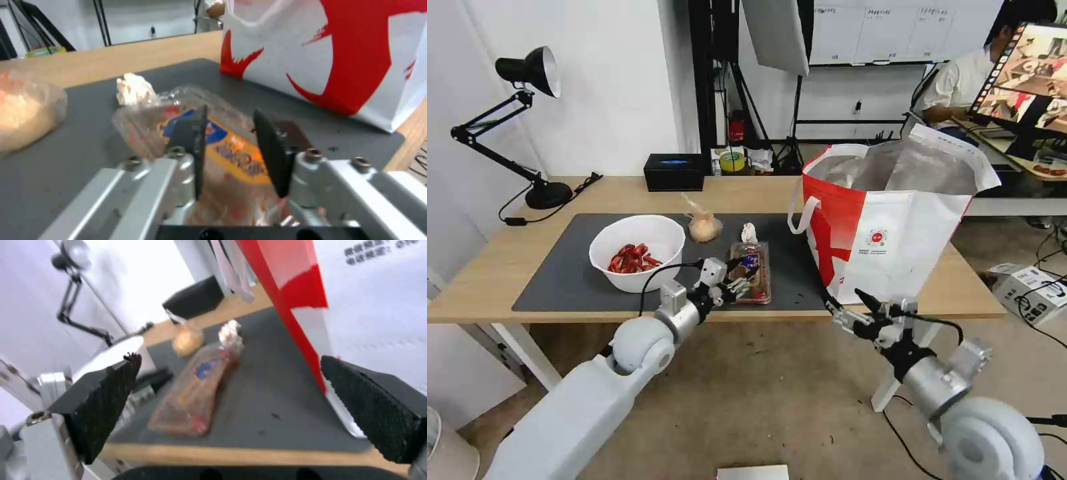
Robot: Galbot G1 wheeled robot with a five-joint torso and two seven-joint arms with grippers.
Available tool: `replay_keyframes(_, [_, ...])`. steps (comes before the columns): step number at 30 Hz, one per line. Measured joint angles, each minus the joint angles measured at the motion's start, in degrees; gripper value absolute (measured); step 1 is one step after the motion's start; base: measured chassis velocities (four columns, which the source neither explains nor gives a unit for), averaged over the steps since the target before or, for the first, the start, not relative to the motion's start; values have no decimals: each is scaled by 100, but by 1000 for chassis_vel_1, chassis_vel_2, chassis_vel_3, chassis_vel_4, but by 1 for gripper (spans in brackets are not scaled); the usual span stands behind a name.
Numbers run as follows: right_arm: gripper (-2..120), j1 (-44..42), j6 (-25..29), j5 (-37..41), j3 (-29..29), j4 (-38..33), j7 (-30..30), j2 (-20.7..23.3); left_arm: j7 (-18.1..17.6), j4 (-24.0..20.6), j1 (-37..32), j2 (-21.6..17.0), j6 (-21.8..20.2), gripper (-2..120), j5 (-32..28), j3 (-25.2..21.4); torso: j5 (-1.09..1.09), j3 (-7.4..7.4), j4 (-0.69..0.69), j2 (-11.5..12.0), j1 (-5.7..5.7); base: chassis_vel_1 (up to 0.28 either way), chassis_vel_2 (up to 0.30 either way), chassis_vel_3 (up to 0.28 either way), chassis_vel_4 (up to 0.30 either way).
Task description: Pick up the trash from the table and place it into the takeout bag.
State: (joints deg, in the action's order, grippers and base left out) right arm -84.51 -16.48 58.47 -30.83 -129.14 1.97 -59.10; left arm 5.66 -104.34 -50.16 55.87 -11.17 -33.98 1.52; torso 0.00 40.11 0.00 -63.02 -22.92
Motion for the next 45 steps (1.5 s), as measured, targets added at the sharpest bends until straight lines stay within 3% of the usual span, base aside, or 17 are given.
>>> replay_keyframes(4, [100,289,0,395,127,112,123,27,84,13,-28,-20,50,17,46,0,0,0,0,0,0,0,0,0,0])
replay_keyframes(7, [100,812,-25,1076,358,369,325,125,336,104,-38,-113,185,1,249,11,0,0,0,-1,0,0,0,0,0])
replay_keyframes(15, [100,1614,-137,1882,951,888,677,225,598,207,-131,-221,317,0,367,-55,0,0,0,0,0,0,0,0,0])
replay_keyframes(31, [100,2657,-610,2106,1766,1621,1285,-121,683,228,-331,-236,458,0,454,-136,0,0,0,0,0,0,0,0,0])
replay_keyframes(39, [100,3314,-1392,2317,1941,1942,1584,-73,719,209,-409,-228,541,0,508,-184,0,0,0,0,0,0,0,0,0])
replay_keyframes(45, [100,3535,-1616,2429,2077,2066,1894,-76,720,158,-430,-229,559,0,506,-205,0,0,0,0,0,0,0,0,0])
